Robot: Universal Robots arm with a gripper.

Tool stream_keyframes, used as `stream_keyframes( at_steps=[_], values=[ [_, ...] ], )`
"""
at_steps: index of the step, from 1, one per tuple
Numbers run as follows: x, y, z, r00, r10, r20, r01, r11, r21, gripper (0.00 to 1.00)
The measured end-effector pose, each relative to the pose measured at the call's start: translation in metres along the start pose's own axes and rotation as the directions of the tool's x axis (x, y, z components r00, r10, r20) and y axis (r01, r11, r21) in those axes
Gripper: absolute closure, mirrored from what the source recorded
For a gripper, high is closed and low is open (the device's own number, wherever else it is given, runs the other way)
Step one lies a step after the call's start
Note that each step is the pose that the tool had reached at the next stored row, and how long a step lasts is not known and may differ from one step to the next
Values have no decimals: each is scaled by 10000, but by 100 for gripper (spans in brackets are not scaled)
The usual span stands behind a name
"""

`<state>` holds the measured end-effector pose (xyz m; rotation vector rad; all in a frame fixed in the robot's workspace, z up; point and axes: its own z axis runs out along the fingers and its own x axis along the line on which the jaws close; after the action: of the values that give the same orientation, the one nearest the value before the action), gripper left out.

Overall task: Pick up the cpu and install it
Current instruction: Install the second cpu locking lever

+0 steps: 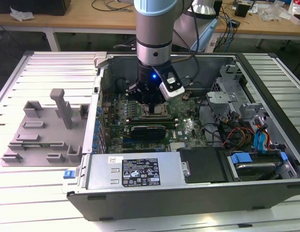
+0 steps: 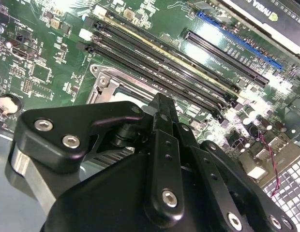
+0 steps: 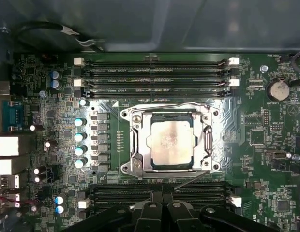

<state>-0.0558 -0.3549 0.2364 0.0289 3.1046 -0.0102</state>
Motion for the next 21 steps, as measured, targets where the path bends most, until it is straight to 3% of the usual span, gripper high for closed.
stream_keyframes(
  at_steps=[5,8,13,21],
  values=[
    [7,0,3,10000,5,1,-5,10000,0,89],
    [56,-1,19,10000,2,1,-2,10000,1,89],
    [82,-1,37,10000,1,1,-1,10000,-1,89],
    [94,-24,119,10000,2,14,-2,10000,-2,89]
  ],
)
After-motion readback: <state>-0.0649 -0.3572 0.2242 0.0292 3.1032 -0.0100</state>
